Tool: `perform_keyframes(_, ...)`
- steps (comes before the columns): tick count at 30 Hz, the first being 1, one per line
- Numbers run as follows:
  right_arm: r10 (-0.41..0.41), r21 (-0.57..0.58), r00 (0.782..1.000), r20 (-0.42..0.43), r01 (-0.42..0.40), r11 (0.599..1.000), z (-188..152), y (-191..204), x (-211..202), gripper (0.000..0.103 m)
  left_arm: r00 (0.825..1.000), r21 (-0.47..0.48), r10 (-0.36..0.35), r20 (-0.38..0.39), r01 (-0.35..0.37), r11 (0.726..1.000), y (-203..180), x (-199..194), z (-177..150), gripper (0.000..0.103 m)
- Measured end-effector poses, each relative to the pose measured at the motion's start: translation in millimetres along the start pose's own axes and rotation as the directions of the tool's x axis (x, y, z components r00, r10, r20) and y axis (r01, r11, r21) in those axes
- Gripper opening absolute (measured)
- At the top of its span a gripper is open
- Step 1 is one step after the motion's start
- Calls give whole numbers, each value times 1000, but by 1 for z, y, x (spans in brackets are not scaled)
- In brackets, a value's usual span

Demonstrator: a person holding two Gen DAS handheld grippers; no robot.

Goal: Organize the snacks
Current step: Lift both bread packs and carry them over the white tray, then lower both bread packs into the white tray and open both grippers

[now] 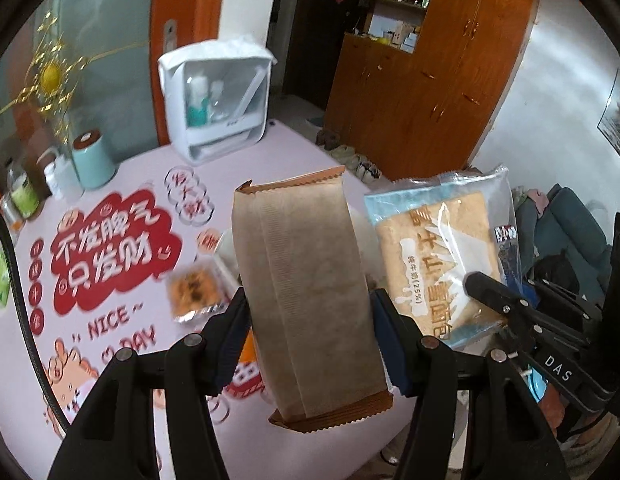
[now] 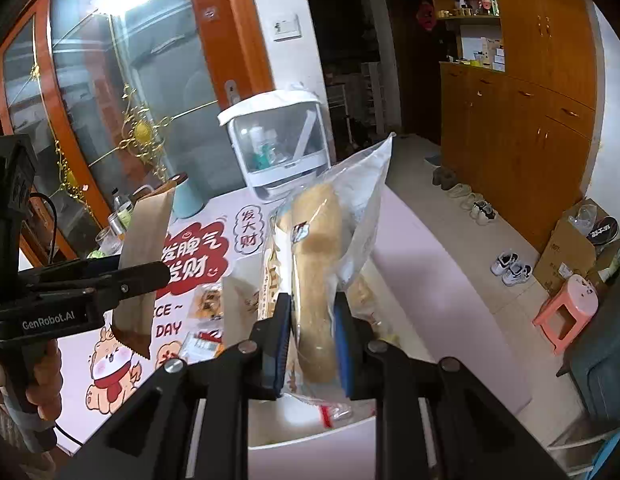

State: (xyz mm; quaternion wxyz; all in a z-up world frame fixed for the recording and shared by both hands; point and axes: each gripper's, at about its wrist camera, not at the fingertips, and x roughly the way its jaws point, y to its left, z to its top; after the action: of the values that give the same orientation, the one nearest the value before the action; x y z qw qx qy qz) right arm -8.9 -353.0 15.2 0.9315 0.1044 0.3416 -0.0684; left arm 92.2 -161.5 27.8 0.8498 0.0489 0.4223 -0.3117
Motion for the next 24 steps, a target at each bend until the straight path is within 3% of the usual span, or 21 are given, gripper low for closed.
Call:
perform_keyframes(9,29,-13,999,-20,-29,1000,14,-29,31,20,998,22,55,-9,-55,998,-46,41,32,58)
perform_keyframes(19,75,-46,991,-108,-80,996,10,-34,69,22,992,6,116,-53,-116,993,-58,85,42,59)
perform_keyframes(22,63,-71,986,-155,-75,995,3,-32,84,27,988,-8,136,-72,-136,991,-58,96,41,60)
perform_keyframes(24,59,-87,985,-159,-73,994,0,-30,86,44,985,-18,146,-88,-148,989,-55,102,40,71)
